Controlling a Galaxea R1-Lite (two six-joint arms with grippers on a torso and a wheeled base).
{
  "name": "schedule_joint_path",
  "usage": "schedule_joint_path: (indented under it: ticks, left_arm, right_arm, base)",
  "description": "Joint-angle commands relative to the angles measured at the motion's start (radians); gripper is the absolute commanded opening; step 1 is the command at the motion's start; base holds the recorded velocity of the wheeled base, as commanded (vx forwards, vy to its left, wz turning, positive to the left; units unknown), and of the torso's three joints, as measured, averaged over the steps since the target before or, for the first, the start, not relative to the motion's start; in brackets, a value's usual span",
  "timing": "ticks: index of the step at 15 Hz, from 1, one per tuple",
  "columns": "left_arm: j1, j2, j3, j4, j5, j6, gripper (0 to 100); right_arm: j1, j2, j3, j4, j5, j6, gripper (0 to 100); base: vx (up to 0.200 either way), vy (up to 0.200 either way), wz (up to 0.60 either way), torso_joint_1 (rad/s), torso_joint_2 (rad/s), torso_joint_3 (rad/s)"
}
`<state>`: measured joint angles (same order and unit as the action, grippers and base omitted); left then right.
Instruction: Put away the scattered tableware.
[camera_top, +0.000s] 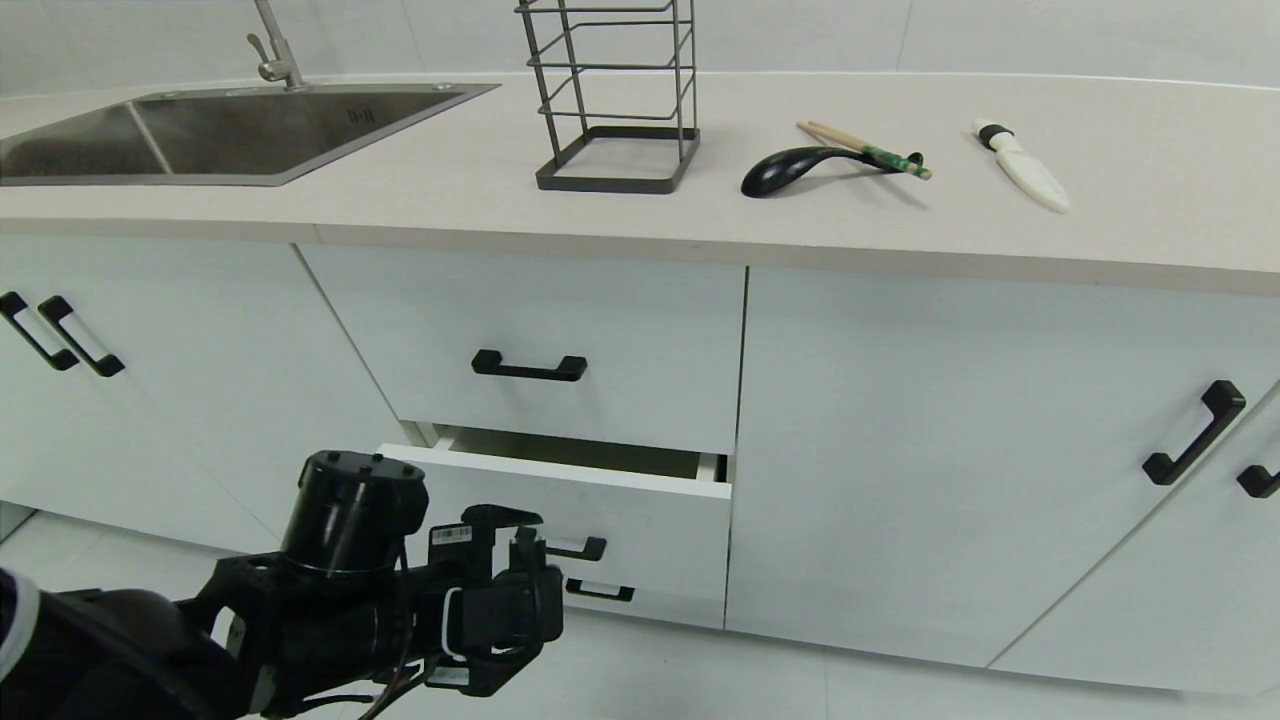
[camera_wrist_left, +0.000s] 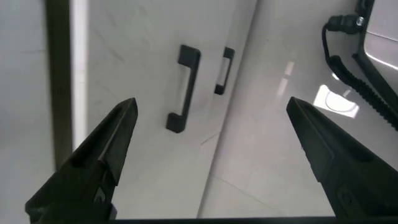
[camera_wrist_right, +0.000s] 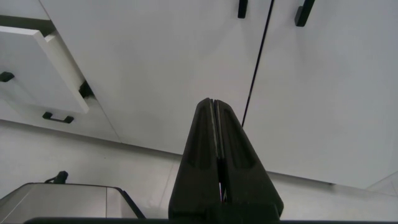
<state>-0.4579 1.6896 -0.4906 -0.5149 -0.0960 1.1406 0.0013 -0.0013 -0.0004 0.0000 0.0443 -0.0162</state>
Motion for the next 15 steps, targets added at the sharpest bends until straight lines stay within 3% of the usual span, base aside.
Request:
schedule_joint_path:
  ticks: [1,4,6,7,10,15]
  left_arm:
    - [-0.002,-0.051,-0.002,-0.001,0.001,-0.002,100]
    - [-0.002,-0.047,-0.016,-0.002,0.001,-0.036,100]
    - [-0.002,-0.007,-0.022,-0.011,0.002,-0.139,100]
    - [-0.002,0.004,-0.026,-0.014,0.002,-0.151,100]
    - [0.002,0.107,-0.138,-0.016,0.001,-0.165,100]
    - [0.011,0.148,-0.278,0.052,-0.022,-0.156,100]
  right_arm:
    - [0.0,0.001,0.0,0.0,0.0,-0.001,0]
    - [0.0,0.001,-0.001,0.0,0.0,-0.001,0]
    - [0.0,0.001,0.0,0.0,0.0,-0.001,0]
    - [0.0,0.001,0.0,0.0,0.0,-0.001,0]
    - [0.0,0.001,0.0,0.0,0.0,-0.001,0]
    - [0.0,0.001,0.0,0.0,0.0,-0.001,0]
  base:
    - [0.0,0.0,0.0,0.0,0.0,0.0]
    - [0.0,0.0,0.0,0.0,0.0,0.0]
    - [0.0,0.0,0.0,0.0,0.0,0.0]
    - [0.0,0.0,0.0,0.0,0.0,0.0]
    - [0.0,0.0,0.0,0.0,0.0,0.0]
    - [0.0,0.0,0.0,0.0,0.0,0.0]
